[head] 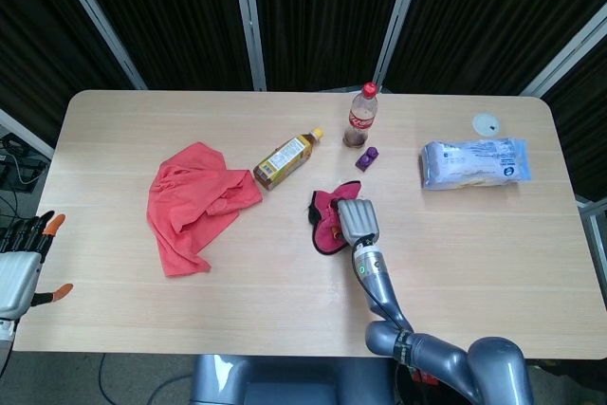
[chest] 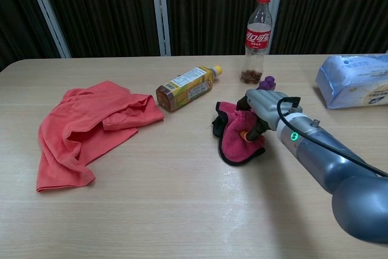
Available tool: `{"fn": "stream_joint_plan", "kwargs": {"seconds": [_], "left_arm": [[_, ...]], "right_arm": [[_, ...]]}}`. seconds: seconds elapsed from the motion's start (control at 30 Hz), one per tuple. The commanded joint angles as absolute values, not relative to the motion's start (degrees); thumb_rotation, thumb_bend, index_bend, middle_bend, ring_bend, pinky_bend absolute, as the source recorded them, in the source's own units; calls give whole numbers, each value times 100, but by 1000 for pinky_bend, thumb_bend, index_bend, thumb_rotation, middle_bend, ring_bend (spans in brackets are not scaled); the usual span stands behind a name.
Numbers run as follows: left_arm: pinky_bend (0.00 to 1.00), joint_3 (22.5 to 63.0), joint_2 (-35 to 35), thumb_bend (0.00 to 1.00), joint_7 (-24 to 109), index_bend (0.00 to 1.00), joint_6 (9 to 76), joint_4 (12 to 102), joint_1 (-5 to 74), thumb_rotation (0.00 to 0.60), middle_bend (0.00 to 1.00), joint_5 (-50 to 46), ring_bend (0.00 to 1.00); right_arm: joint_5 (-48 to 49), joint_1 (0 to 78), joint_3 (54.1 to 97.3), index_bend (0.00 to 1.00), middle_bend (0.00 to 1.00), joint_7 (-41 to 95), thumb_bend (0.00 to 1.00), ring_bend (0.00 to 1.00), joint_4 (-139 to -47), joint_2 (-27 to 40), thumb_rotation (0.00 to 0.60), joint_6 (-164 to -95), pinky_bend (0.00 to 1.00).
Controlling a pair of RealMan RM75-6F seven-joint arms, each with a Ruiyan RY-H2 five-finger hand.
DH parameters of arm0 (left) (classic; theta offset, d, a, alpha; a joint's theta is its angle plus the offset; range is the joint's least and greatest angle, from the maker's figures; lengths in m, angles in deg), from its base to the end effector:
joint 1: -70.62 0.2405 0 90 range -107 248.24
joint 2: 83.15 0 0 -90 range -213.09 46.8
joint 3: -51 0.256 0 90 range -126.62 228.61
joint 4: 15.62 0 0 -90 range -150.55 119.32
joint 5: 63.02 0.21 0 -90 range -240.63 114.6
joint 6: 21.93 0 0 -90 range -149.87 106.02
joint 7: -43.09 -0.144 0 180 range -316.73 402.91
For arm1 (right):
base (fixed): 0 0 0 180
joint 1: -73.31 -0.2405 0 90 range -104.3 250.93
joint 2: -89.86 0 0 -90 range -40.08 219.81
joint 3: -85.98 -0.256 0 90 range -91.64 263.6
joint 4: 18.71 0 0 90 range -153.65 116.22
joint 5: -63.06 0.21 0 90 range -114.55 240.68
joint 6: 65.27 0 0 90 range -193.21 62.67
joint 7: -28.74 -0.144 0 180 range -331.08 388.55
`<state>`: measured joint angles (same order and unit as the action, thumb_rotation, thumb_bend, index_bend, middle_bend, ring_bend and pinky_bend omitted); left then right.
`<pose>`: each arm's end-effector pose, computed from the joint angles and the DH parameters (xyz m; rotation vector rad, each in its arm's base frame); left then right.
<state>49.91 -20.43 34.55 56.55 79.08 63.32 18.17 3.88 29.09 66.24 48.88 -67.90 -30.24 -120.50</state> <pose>-0.3169 0.1857 0.1481 -1.4700 -0.9165 -0.7096 -0.1470 -0.3620 -0.1247 1.6003 -1.0930 0.8786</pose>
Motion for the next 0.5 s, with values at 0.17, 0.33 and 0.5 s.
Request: {"fn": "stream_joint_plan", "kwargs": {"seconds": [0.17, 0.33, 0.5], "left_arm": [[0, 4989, -2075, 0, 3475, 13, 5653, 7941, 6347, 600, 0, 1775, 0], [0, 4994, -2076, 0, 3421, 14, 5661, 7968, 6354, 600, 0, 1766, 0], [0, 4994, -2073, 0, 3392, 14, 5667, 7991, 6355, 600, 0, 1764, 0]], "right_arm": [[395, 2930, 6635, 730, 599, 4934, 453, 521, -6420, -3013, 600, -12003, 748], [463, 3061, 6589, 731, 598, 4954, 454, 521, -6263, -2787, 600, -12027, 748], [557, 3223, 6514, 731, 599, 4987, 454, 521, -6268, -2506, 600, -12110, 748]]}}
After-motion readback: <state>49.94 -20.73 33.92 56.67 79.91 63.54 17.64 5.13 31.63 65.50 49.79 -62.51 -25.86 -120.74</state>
